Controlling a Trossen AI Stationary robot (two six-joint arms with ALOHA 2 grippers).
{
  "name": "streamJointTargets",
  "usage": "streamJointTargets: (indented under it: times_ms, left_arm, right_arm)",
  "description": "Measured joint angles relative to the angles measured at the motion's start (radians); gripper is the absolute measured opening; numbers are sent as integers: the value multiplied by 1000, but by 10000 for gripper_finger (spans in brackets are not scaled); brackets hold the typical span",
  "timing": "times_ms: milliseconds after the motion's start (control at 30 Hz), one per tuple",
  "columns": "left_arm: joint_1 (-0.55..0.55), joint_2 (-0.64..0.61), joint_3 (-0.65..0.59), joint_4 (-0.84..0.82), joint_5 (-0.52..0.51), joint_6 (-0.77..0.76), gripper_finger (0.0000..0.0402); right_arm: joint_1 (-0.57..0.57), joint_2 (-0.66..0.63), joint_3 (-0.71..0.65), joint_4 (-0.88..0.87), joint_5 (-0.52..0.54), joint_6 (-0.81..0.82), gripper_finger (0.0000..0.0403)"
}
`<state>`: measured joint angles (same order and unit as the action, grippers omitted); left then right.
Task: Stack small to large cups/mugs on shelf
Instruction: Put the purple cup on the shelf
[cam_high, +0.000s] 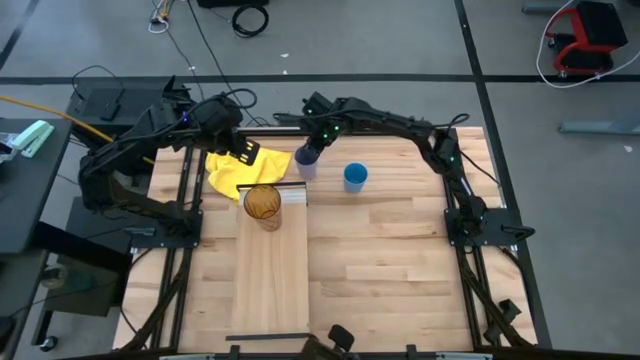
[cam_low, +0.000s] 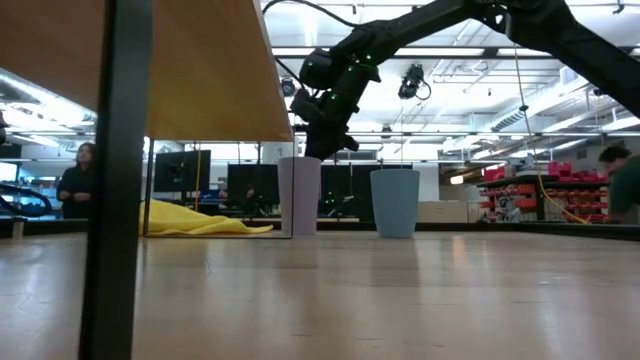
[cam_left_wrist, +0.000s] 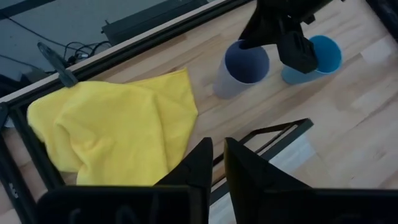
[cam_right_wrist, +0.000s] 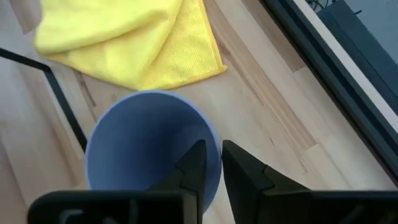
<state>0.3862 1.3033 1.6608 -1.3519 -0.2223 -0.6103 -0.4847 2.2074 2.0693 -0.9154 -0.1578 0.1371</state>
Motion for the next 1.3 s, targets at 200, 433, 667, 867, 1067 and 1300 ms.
streamJointTargets:
  times_ms: [200, 433, 667, 867, 1067, 1300]
  left_arm:
    - [51, 4, 1, 55, 62, 67, 59]
    - [215, 104, 1, 92, 270, 260, 64]
    - [314, 220, 1, 179, 475, 369, 71]
    - [279, 331, 1, 231, 531, 351, 86]
    - [212, 408, 1, 396, 525, 191, 95]
    - [140, 464, 1, 461, 402, 122, 82]
  right_arm:
    - [-9, -40, 35, -70, -26, 2, 60]
    - [-9, -142, 78, -261, -18, -26, 59]
    - [-6, -308, 71, -482, 29, -31, 58]
    - [16, -482, -20, -536, 97, 23, 58]
    - [65, -670, -205, -526, 145, 107, 58]
    - [91, -841, -445, -494, 184, 166, 58]
